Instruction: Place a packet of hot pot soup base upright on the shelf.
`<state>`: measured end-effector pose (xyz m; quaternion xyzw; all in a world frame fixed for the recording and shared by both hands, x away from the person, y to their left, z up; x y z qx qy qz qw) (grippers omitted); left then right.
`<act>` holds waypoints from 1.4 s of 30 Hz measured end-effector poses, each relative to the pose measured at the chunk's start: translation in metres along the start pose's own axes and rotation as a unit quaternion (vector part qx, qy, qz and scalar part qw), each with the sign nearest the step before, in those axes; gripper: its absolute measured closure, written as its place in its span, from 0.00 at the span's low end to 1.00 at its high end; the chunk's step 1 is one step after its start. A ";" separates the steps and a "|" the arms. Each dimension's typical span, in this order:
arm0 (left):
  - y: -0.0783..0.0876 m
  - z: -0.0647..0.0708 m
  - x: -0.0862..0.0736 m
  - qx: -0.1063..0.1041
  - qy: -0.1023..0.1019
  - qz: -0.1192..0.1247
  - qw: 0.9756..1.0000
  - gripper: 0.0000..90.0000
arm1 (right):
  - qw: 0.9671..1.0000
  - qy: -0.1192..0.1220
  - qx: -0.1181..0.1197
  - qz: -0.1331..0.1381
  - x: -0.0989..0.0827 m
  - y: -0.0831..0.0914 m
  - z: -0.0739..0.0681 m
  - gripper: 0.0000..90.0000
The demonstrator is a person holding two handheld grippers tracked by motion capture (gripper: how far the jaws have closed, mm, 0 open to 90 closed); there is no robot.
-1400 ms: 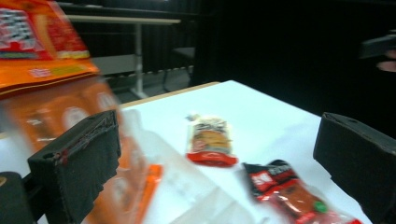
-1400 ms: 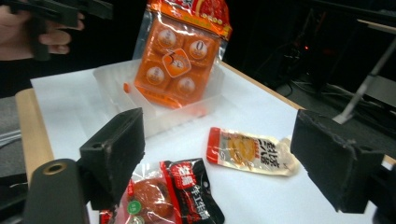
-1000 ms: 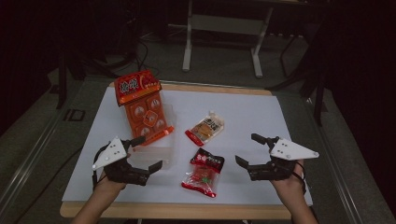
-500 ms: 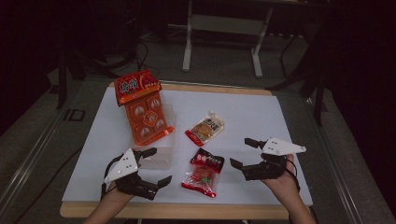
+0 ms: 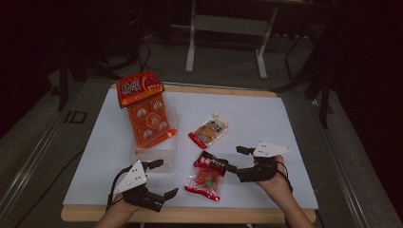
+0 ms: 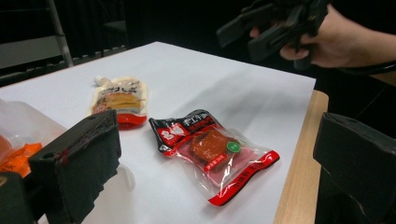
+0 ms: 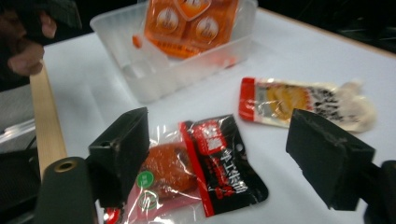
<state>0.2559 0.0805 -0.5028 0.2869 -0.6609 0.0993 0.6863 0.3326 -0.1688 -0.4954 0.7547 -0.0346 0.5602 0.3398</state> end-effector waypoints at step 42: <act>-0.006 0.002 -0.007 -0.009 0.004 -0.007 1.000 0.01 | 0.984 0.007 -0.014 -0.175 -0.059 -0.085 0.018 0.73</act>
Point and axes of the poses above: each handheld gripper's, and its own axes: y roughly backward along the jaws, x roughly out of its top, z roughly to its right, the point moved 8 cm from there along -y, roughly forward along the jaws, and after that the axes turned 5 degrees about -y, right-handed, at the moved point
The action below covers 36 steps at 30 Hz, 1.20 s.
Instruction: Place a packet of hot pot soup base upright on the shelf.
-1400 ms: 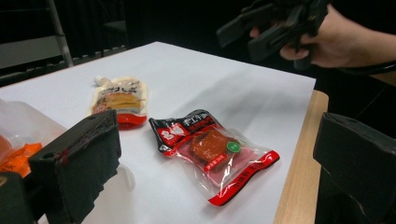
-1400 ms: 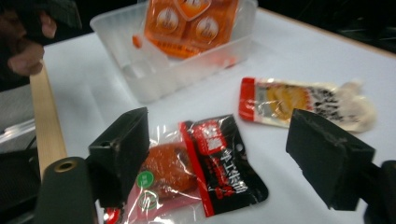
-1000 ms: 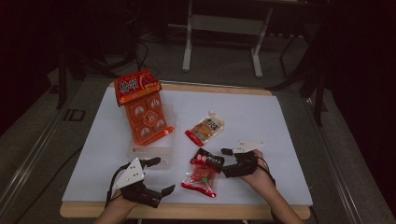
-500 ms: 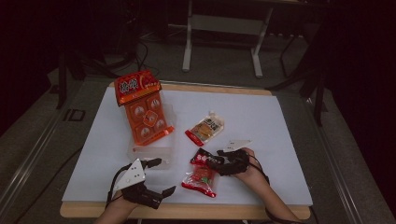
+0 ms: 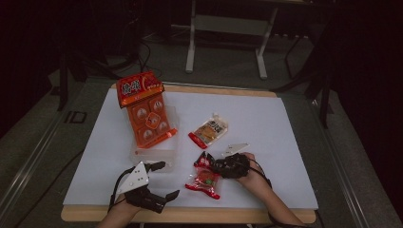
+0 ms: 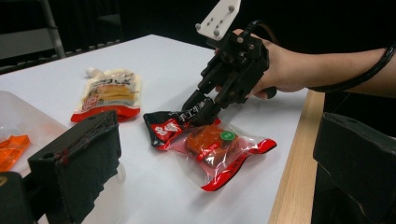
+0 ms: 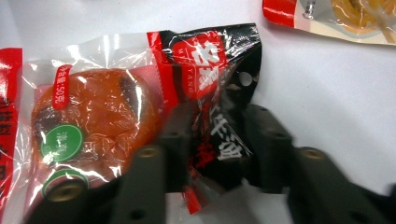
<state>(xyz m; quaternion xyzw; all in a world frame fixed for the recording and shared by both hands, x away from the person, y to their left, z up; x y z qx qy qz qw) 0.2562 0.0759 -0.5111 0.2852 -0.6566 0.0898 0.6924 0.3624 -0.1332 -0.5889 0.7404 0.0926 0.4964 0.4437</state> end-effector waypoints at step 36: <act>0.004 -0.008 0.012 0.018 0.019 -0.004 1.000 0.03 | 0.993 0.076 -0.017 0.092 0.036 0.075 -0.038 0.99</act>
Point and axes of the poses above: each handheld gripper's, and its own axes: y roughly backward along the jaws, x roughly out of its top, z roughly to its right, the point moved 8 cm from there along -y, roughly forward along the jaws, and after that the axes turned 5 degrees about -y, right-handed, at the moved point
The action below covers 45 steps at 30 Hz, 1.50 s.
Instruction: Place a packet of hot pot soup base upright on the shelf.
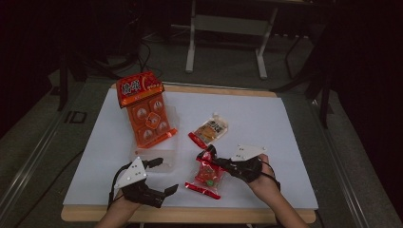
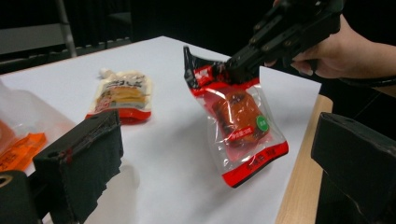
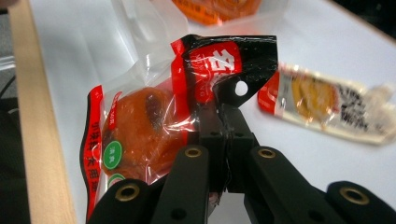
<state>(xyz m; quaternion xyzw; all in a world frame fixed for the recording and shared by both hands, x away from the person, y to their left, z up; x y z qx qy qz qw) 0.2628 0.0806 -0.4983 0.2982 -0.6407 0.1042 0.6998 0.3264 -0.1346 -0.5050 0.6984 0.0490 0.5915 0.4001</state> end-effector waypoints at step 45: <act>-0.066 0.002 0.068 -0.134 0.023 -0.052 0.989 0.73 | 0.992 0.096 0.024 0.075 0.034 0.038 -0.044 0.98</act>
Point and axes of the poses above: each handheld gripper's, and its own axes: y roughly backward along the jaws, x roughly out of its top, z roughly to its right, the point moved 8 cm from there along -y, roughly forward along the jaws, and after that the axes turned 5 degrees about -y, right-handed, at the moved point
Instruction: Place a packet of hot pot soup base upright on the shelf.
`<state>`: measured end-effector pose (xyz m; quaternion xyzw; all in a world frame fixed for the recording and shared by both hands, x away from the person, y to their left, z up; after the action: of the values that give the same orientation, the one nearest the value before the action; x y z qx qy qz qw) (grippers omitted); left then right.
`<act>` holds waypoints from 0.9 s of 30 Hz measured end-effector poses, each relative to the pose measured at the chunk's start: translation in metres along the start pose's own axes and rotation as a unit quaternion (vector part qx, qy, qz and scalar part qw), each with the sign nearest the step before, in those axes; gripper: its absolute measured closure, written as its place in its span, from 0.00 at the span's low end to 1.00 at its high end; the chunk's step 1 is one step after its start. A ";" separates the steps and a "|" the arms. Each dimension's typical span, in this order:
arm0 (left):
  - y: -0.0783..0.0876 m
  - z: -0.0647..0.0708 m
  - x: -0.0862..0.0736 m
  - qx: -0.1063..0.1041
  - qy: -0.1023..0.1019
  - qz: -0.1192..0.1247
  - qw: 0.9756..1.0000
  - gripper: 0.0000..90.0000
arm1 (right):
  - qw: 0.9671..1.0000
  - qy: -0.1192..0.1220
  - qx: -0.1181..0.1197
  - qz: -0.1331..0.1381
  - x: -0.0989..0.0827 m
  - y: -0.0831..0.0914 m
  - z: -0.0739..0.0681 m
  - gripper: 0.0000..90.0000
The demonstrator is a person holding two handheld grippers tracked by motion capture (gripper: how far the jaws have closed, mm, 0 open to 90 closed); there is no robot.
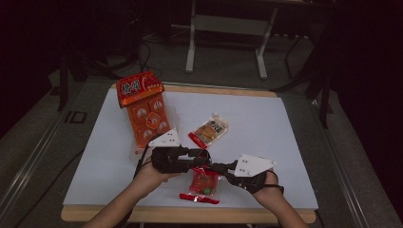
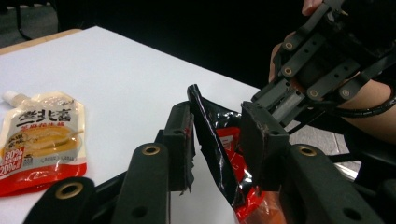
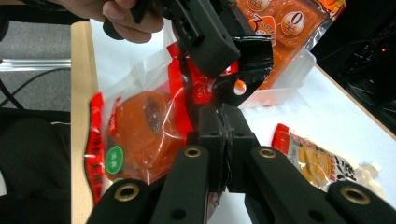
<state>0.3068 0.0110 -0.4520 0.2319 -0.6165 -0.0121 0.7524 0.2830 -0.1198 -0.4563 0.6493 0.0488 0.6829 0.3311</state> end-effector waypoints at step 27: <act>0.019 0.004 0.019 0.042 -0.021 0.067 0.997 0.98 | 0.997 -0.062 -0.012 0.041 0.005 0.004 0.013 0.76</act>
<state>0.3030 0.0212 -0.4268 0.2214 -0.6459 0.0596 0.7282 0.2934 -0.1253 -0.4482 0.6881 -0.0062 0.6546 0.3129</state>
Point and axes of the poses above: each handheld gripper's, and its own axes: y roughly backward along the jaws, x roughly out of its top, z roughly to its right, the point moved 8 cm from there along -y, roughly forward along the jaws, and after that the axes turned 5 degrees about -y, right-handed, at the moved point
